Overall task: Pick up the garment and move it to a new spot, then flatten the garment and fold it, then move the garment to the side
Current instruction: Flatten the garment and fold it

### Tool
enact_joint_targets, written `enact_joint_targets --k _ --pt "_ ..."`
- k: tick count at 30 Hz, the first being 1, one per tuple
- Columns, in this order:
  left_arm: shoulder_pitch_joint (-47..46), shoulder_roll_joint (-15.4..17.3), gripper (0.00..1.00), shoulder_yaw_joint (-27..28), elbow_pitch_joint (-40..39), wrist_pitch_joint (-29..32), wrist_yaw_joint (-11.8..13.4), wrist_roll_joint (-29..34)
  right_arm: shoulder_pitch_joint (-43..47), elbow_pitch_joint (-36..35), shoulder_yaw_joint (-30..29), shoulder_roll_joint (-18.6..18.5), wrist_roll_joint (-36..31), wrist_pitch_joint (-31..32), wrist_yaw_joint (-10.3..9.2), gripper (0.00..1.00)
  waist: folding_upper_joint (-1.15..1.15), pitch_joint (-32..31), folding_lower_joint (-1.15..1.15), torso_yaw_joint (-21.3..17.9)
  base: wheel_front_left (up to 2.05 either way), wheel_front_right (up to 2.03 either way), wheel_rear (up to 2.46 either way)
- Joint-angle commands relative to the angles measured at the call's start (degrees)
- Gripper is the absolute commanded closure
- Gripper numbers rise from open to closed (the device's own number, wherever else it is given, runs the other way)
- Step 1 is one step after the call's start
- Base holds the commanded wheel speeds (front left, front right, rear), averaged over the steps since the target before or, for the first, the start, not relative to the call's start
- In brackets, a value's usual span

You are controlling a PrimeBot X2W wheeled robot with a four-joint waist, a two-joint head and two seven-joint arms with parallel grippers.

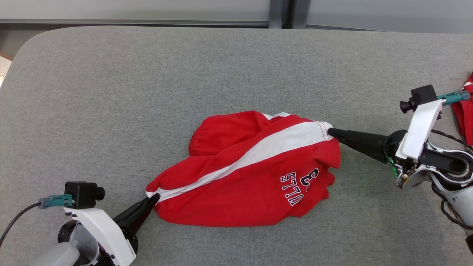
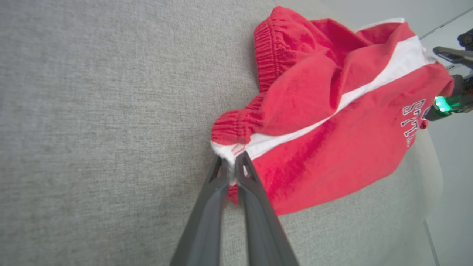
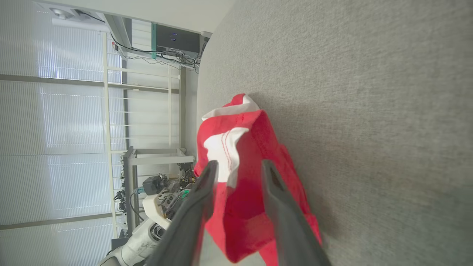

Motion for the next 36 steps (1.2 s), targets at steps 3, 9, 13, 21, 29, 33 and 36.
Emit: enact_joint_targets --k 3,9,13,21,29,33,36 --pt "-1.07 -0.29 1.00 -0.15 0.69 -0.37 -0.34 0.38 -1.25 -0.76 0.01 -0.31 -1.26 -1.69 -0.01 1.00 0.00 0.03 0.00 -0.11 0.00 0.00 0.00" --pt "-2.17 -0.37 1.00 0.66 0.13 -3.66 -0.46 1.15 -0.33 -5.99 -3.75 0.66 -0.60 -6.67 -0.01 1.00 0.00 -1.79 0.00 -0.95 0.00 0.00 0.00" --pt "-4.43 -0.54 1.00 2.50 -3.02 -7.31 -0.46 1.76 0.30 -9.47 -7.11 0.12 -0.42 -9.76 -0.01 1.00 0.00 -2.71 0.00 -1.65 0.00 0.00 0.00" --pt "-22.95 -3.90 1.00 7.69 -9.38 -6.11 -0.42 1.08 -6.21 -16.19 -17.16 0.37 -8.04 -24.68 -0.01 1.00 0.00 -0.85 0.00 -4.90 0.00 0.00 0.00" --pt "-53.54 -13.38 1.00 11.99 6.94 -10.93 0.21 13.10 -26.12 -12.12 -16.43 2.42 -24.98 -48.79 -0.01 1.00 0.00 7.61 0.00 -10.01 0.00 0.00 0.00" --pt "-59.40 -17.12 1.00 13.02 11.72 -13.82 -0.34 17.15 -31.61 -13.34 -13.56 2.63 -24.14 -55.78 -0.01 1.00 0.00 10.99 0.00 -11.29 0.00 0.00 0.00" --pt "-57.19 -17.15 1.00 11.46 10.80 -14.25 -0.37 18.84 -30.44 -16.97 -11.38 1.07 -21.42 -58.21 -0.01 1.00 0.00 12.61 0.00 -11.58 0.00 0.00 0.00"
